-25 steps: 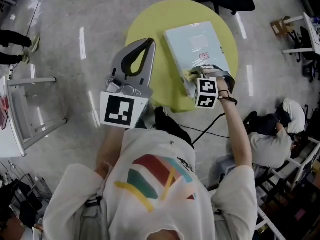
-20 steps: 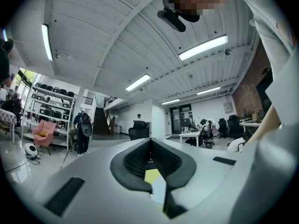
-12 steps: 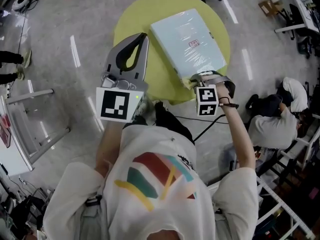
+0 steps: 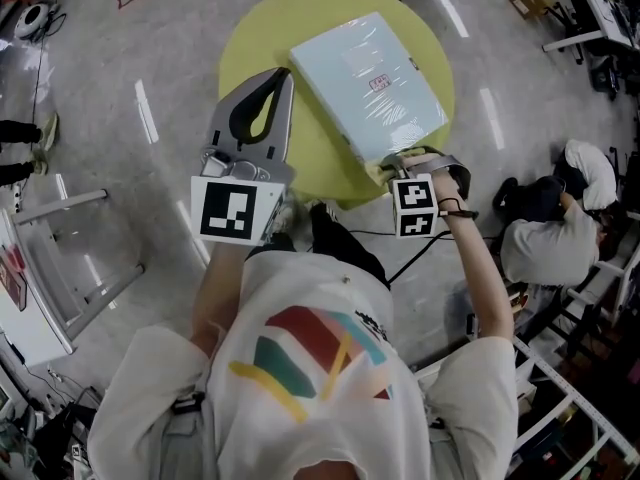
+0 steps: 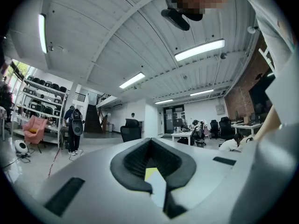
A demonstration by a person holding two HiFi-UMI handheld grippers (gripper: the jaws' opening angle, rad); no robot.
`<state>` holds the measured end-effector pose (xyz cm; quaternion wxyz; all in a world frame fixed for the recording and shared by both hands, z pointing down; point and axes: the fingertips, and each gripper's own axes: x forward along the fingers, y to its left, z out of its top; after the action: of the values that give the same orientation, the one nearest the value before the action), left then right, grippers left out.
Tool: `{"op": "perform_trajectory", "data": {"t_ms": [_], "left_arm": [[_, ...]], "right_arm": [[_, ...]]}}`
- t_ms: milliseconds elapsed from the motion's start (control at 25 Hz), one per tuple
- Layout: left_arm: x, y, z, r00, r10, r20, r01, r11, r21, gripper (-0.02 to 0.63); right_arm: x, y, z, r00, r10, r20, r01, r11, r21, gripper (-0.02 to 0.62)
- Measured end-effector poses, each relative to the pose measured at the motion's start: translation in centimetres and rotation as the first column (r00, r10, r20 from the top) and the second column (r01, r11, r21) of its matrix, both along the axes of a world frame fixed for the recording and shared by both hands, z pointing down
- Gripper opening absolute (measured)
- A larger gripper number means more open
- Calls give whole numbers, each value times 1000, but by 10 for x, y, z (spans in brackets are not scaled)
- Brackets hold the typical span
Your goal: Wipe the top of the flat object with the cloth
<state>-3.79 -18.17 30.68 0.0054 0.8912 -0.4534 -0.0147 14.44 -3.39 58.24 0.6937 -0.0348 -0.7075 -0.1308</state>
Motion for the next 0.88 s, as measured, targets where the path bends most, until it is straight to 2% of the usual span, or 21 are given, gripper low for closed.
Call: {"op": "perform_trajectory", "data": {"t_ms": [120,240,400,560,720,880], "left_arm": [[-1,0,1,1000,-5,-2,5,1000,-8,15],[-2,-3,1,1000,-29,-11,28,1000,-13,15],[-1,-9,8,999,-48,-9,48,999,-27,15],[3,-12,10,997,-79,-10,79,996,-38,15],[3,-14,18,993,-115,11,115,992,-55,15],[-4,-18,28,990,-137,37,140,987,-82,15]], "right_arm": [[1,-10,-11,1000,-8,8,8,1000,29,26],[0,-46,-35,998,-5,57,-2,992,127,26],[-5,-110,-67,995,-17,103,-9,969,248,26],[-16,-169,-88,991,-89,100,50,937,346,26],[-35,-227,-87,981,-159,112,102,911,399,26],[-56,-269,-66,976,-174,133,114,922,371,26]]}}
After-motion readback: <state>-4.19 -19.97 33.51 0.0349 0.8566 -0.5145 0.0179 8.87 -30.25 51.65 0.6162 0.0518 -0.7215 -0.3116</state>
